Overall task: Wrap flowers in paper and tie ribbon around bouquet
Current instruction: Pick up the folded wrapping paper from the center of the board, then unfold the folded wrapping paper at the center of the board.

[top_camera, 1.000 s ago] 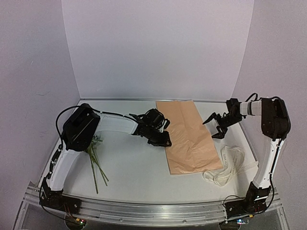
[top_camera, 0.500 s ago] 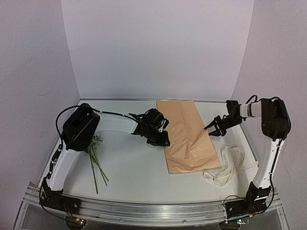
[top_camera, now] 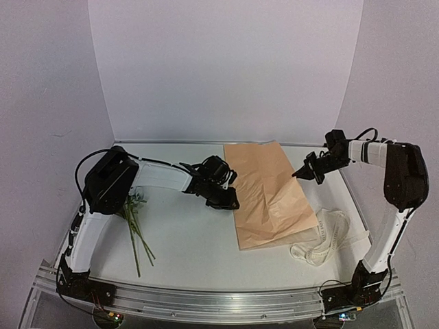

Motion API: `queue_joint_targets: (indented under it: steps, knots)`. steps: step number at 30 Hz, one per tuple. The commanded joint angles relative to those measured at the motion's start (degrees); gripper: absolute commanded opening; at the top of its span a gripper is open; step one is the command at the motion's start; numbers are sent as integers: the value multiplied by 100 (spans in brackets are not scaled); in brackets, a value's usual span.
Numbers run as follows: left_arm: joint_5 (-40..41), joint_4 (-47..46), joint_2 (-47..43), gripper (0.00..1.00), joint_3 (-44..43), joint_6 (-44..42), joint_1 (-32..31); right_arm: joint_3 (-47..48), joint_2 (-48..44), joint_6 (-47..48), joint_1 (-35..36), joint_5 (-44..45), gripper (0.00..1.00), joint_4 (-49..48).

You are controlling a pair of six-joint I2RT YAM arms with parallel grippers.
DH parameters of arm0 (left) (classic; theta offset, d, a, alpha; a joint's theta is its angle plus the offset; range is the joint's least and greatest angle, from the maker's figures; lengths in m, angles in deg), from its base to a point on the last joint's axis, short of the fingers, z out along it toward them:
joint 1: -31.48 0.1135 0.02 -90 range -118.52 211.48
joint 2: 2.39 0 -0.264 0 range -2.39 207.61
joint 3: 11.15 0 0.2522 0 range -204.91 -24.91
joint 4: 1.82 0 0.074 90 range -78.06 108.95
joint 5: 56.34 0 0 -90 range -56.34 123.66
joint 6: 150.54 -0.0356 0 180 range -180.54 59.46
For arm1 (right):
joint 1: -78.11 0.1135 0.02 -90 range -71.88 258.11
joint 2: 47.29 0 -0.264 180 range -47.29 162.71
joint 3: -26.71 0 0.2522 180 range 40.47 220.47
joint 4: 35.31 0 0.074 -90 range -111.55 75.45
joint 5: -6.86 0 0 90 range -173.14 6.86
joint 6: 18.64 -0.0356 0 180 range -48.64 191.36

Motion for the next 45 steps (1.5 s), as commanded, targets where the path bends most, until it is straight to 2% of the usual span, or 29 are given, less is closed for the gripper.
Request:
queue_joint_targets:
  steps: [1,5,12,18,22,28,32,37,38,39,41,42,44,45]
  knots:
    - [-172,-250,-604,23,257,83,158,532,-699,568,590,489,0,1334]
    - [-295,-381,-672,23,350,84,182,943,-951,803,1354,1077,0,2153]
    - [-693,-852,-942,23,689,223,192,1856,-747,562,2420,1909,0,2604]
    - [-784,-1277,-1430,21,1250,600,364,3697,233,610,3080,2306,0,3207]
    - [-764,-1709,-2135,26,2150,1053,760,4891,1177,432,3273,2465,0,3589]
    - [-879,-1951,-3156,31,3316,1270,1220,5690,2041,338,3550,2933,0,3654]
    - [-684,-1713,-3524,30,3622,1258,1338,6054,2351,444,3825,3406,0,3630]
    - [247,-804,-4420,50,3693,991,1469,6124,2668,340,4051,3416,0,3083]
    - [477,-586,-4556,53,3650,949,1518,6104,2735,280,4075,3297,4,2898]
    - [700,-339,-4680,56,3602,911,1562,6080,2794,217,4095,3165,14,2716]
    - [1020,113,-4871,62,3553,867,1626,6017,2814,124,4125,2957,47,2444]
    - [1138,244,-4980,65,3556,850,1653,5977,2777,126,4144,2890,59,2366]
    - [1234,402,-5174,71,3569,805,1676,5922,2612,256,4198,2797,78,2365]
    - [1254,514,-5227,74,3561,763,1685,5827,2506,354,4204,2766,84,2366]
